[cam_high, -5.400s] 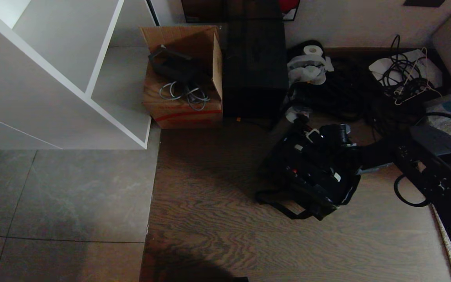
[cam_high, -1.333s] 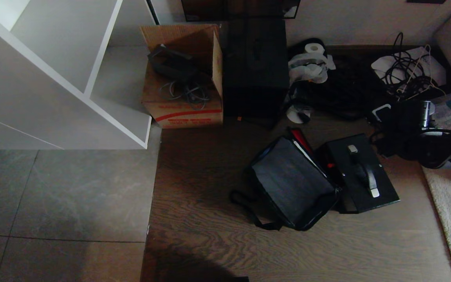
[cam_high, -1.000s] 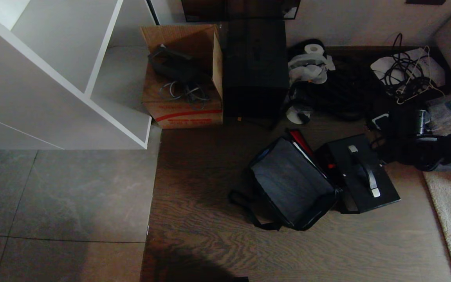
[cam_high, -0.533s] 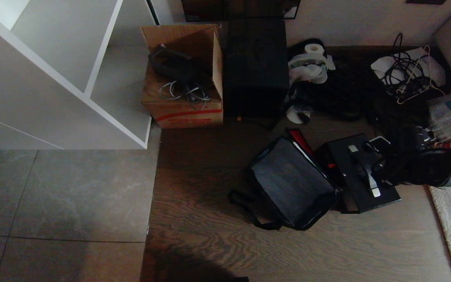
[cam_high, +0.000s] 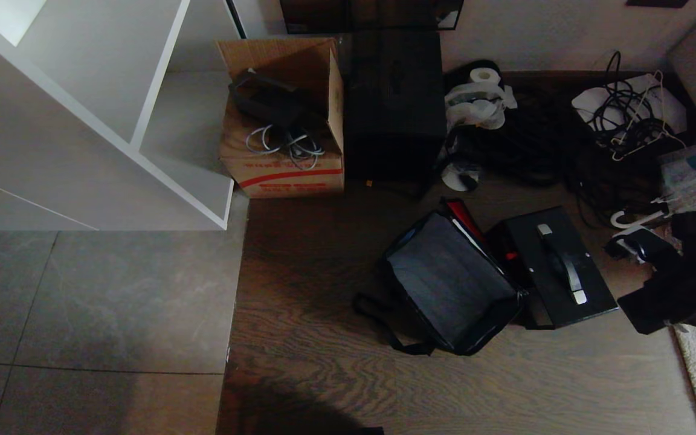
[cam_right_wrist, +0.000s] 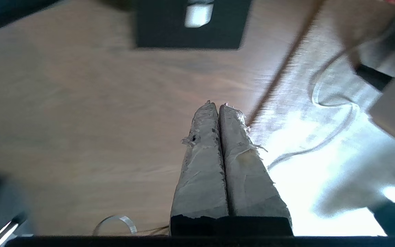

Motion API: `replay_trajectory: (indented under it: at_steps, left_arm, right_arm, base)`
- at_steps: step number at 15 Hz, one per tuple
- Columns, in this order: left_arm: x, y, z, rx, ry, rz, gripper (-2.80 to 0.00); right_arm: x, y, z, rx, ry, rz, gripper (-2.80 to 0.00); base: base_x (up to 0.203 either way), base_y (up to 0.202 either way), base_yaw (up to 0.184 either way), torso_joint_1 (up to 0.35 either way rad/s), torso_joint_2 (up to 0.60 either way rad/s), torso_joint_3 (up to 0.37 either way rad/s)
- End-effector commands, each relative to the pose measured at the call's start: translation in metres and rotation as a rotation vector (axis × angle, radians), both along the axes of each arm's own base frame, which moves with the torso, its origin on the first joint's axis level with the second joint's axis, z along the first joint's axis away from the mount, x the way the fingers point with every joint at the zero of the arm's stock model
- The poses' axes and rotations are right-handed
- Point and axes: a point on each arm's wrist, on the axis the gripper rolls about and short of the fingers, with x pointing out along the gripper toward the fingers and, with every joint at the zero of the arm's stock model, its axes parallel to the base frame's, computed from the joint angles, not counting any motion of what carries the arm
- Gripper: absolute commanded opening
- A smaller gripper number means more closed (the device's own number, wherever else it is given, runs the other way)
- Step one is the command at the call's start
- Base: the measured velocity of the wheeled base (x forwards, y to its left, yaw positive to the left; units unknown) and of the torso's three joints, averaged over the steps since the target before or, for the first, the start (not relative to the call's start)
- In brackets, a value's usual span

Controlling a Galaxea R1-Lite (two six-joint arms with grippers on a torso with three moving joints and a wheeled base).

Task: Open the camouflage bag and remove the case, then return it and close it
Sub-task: Grip the handle again

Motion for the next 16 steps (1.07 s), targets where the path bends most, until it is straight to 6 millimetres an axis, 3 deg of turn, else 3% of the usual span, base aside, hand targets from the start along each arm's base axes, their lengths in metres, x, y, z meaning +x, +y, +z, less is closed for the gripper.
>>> replay_trajectory:
  at_steps: [1, 3, 11, 16]
  left_arm:
    - [0.000, 0.000, 0.000, 0.000, 0.000, 0.000, -2.80]
    - [0.000, 0.000, 0.000, 0.000, 0.000, 0.000, -2.80]
    - [0.000, 0.000, 0.000, 0.000, 0.000, 0.000, -2.80]
    - [0.000, 0.000, 0.000, 0.000, 0.000, 0.000, -2.80]
  right_arm:
    - [-0.061, 0.007, 0.020, 0.011, -0.111, 0.027, -2.80]
    - [-0.095, 0.011, 0.025, 0.023, -0.163, 0.041, -2.80]
    - [-0.187, 0.026, 0.013, 0.277, -0.405, 0.005, -2.80]
    - [-0.243, 0.029, -0.026, 0.401, -0.541, 0.141, -2.80]
  base:
    - [0.000, 0.000, 0.000, 0.000, 0.00, 0.000]
    - [0.000, 0.000, 0.000, 0.000, 0.00, 0.000]
    - [0.000, 0.000, 0.000, 0.000, 0.00, 0.000]
    - [0.000, 0.000, 0.000, 0.000, 0.00, 0.000]
